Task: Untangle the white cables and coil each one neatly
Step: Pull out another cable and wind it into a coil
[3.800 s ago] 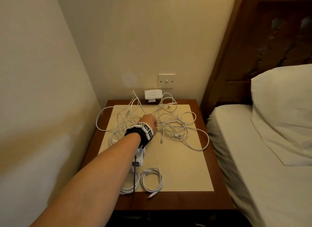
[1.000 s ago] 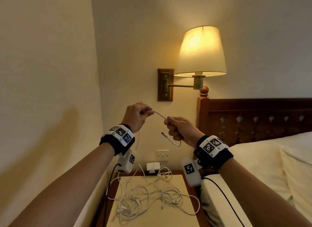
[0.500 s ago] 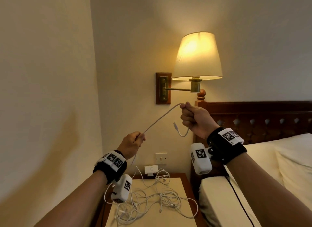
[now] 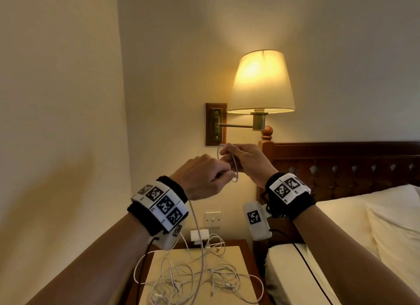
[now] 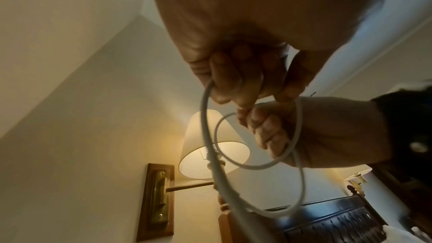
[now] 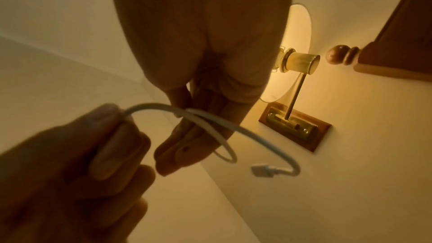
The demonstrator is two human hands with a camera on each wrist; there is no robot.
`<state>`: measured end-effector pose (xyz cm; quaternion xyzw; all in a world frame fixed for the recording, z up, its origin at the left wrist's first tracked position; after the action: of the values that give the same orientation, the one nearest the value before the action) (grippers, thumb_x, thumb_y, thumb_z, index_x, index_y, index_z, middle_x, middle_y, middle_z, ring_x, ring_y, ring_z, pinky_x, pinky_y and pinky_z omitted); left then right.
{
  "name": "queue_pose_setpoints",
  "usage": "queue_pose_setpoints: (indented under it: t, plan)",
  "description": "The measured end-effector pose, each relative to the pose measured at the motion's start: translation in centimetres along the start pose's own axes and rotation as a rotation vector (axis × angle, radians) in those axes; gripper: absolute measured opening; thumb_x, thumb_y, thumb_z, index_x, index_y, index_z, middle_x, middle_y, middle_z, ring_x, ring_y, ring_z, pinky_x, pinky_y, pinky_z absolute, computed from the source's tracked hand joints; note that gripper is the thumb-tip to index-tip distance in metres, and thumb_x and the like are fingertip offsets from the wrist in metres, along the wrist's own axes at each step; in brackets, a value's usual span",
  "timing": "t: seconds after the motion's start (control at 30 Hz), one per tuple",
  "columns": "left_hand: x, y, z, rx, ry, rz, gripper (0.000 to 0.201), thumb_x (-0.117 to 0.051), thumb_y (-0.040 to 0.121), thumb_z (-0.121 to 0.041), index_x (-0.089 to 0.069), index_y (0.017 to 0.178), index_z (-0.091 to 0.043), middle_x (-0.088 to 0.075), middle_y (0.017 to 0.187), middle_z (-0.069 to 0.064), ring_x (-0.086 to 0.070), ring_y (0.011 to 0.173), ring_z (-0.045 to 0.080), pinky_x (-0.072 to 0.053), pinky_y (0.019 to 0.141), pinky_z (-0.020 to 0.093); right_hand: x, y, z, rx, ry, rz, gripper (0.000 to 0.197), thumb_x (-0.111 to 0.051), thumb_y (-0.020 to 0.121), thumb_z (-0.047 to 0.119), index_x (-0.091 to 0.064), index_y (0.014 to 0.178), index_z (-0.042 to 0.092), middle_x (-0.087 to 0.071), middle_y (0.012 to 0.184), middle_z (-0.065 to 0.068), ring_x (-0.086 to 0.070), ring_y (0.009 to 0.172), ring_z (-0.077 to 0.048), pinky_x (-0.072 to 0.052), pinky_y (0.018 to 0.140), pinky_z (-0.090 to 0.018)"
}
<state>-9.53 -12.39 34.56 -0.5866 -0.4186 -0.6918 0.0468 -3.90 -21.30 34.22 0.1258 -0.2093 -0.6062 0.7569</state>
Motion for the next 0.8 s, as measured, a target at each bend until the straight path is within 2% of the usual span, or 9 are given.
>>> queue_pose_setpoints:
  t: [0.1,0.17,0.2,0.3,0.43,0.5,0.6,0.7,0.8]
  plan:
    - [2.1,0.6,-0.5,-0.103,0.037,-0.145,0.032,-0.042,0.099,-0.036,-0.063,0.086,-0.016,-0.064,0.076,-0.001,-0.051,0.055,0.006,-0.039,0.054,0.015,-0.8,-0.6,0.0,-0.01,0.046,0.075,0.036,-0.043,0.102,0.028,-0.067,0.1,0.001,-0.068,0.078,-0.009,-0.066,0.071,-0.017,-0.053,0.062,-0.022]
    - [3.0,0.6,-0.5,-0.154,0.078,-0.241,0.031,-0.04,0.099,-0.039,-0.061,0.089,-0.017,-0.059,0.075,-0.007,-0.051,0.059,0.005,-0.042,0.057,0.016,-1.4,-1.1,0.3,-0.015,0.121,0.121,0.035,-0.042,0.102,0.028,-0.066,0.095,0.003,-0.068,0.074,-0.009,-0.065,0.066,-0.018,-0.055,0.06,-0.023]
    - [3.4,0.5,-0.3,-0.166,0.101,-0.294,0.031,-0.039,0.099,-0.039,-0.06,0.09,-0.018,-0.056,0.072,-0.01,-0.049,0.057,0.003,-0.039,0.057,0.014,-1.6,-1.3,0.5,-0.018,0.159,0.139,0.035,-0.041,0.103,0.028,-0.065,0.093,0.004,-0.066,0.07,-0.008,-0.063,0.062,-0.018,-0.054,0.059,-0.023]
    - [4.6,-0.1,0.5,-0.133,0.173,-0.467,0.035,-0.035,0.1,-0.044,-0.057,0.088,-0.02,-0.046,0.066,-0.014,-0.04,0.05,0.003,-0.029,0.053,0.012,-2.1,-1.5,0.7,-0.044,0.262,0.174,0.036,-0.038,0.104,0.031,-0.059,0.087,0.007,-0.058,0.061,-0.007,-0.054,0.054,-0.018,-0.049,0.057,-0.026]
    - [4.9,-0.4,1.6,-0.043,0.131,-0.557,0.03,-0.038,0.098,-0.05,-0.044,0.082,-0.025,-0.041,0.067,-0.016,-0.04,0.055,0.005,-0.029,0.054,0.015,-2.4,-1.6,0.8,-0.055,0.297,0.173,0.037,-0.032,0.106,0.028,-0.053,0.082,0.009,-0.046,0.051,-0.001,-0.041,0.046,-0.014,-0.038,0.05,-0.024]
    - [4.7,-0.3,2.6,0.053,-0.008,-0.552,0.035,-0.043,0.092,-0.056,-0.045,0.084,-0.022,-0.044,0.071,-0.014,-0.043,0.06,0.006,-0.035,0.054,0.015,-2.5,-1.7,0.8,-0.063,0.302,0.177,0.037,-0.031,0.106,0.028,-0.052,0.082,0.01,-0.041,0.048,0.001,-0.036,0.043,-0.012,-0.034,0.048,-0.023]
    - [3.6,-0.2,4.3,0.196,-0.33,-0.462,0.037,-0.049,0.087,-0.054,-0.06,0.092,-0.019,-0.059,0.082,-0.013,-0.055,0.076,0.002,-0.041,0.066,0.01,-2.6,-1.7,0.7,-0.084,0.311,0.196,0.037,-0.033,0.105,0.029,-0.053,0.082,0.01,-0.04,0.047,0.002,-0.035,0.042,-0.012,-0.034,0.048,-0.022]
    - [3.0,-0.4,4.6,0.219,-0.547,-0.463,0.028,-0.055,0.092,-0.041,-0.064,0.077,-0.019,-0.059,0.068,-0.007,-0.052,0.063,0.002,-0.04,0.062,0.01,-3.0,-2.1,0.2,-0.122,0.422,0.203,0.039,-0.035,0.105,0.031,-0.054,0.077,0.012,-0.04,0.047,0.002,-0.037,0.043,-0.012,-0.038,0.054,-0.024]
    - [2.5,-0.5,5.2,0.297,-0.717,-0.527,0.03,-0.057,0.094,-0.036,-0.063,0.079,-0.01,-0.051,0.062,-0.007,-0.043,0.055,0.004,-0.037,0.054,0.014,-4.0,-2.5,-0.1,-0.149,0.653,0.202,0.04,-0.039,0.103,0.033,-0.055,0.072,0.013,-0.047,0.053,0.0,-0.045,0.049,-0.014,-0.041,0.066,-0.028]
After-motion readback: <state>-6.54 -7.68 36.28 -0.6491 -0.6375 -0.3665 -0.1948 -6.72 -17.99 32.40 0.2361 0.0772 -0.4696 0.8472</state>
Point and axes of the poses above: each hand's wrist, its own y-axis towards the middle knuckle, its own x-axis out of the back of the hand, z = x × y, the point moved 9 cm from there along y, towards the middle knuckle
